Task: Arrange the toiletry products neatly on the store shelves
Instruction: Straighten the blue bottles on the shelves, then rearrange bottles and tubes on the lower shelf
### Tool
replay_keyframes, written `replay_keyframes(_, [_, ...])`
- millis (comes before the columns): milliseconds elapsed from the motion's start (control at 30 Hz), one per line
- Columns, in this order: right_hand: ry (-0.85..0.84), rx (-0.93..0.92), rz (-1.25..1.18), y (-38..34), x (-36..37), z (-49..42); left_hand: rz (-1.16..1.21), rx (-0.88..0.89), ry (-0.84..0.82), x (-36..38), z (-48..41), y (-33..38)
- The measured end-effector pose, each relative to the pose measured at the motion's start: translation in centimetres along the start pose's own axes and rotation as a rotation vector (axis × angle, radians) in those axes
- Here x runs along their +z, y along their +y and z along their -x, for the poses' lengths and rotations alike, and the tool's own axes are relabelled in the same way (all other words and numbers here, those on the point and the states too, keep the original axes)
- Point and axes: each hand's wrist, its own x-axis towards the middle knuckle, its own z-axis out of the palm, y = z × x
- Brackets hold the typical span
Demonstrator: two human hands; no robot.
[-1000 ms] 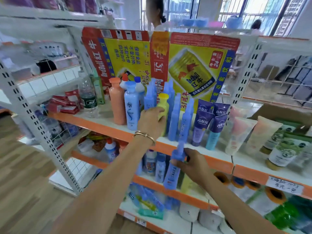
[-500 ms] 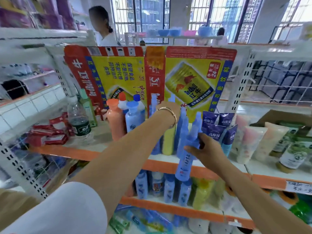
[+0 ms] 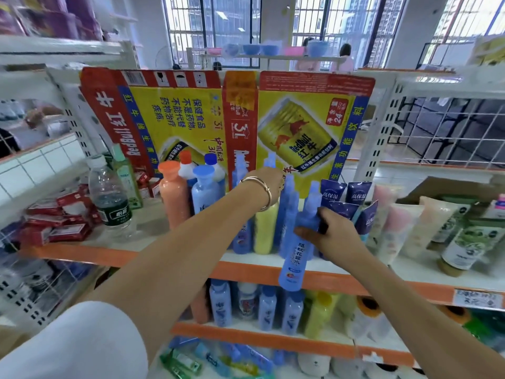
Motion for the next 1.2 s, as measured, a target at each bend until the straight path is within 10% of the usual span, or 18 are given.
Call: replay_keyframes(1200, [-0.169,0.104,0.159,-7.1,4.3,-7.6,0.394,0.065,-0.083,0.0,10.1,-4.7])
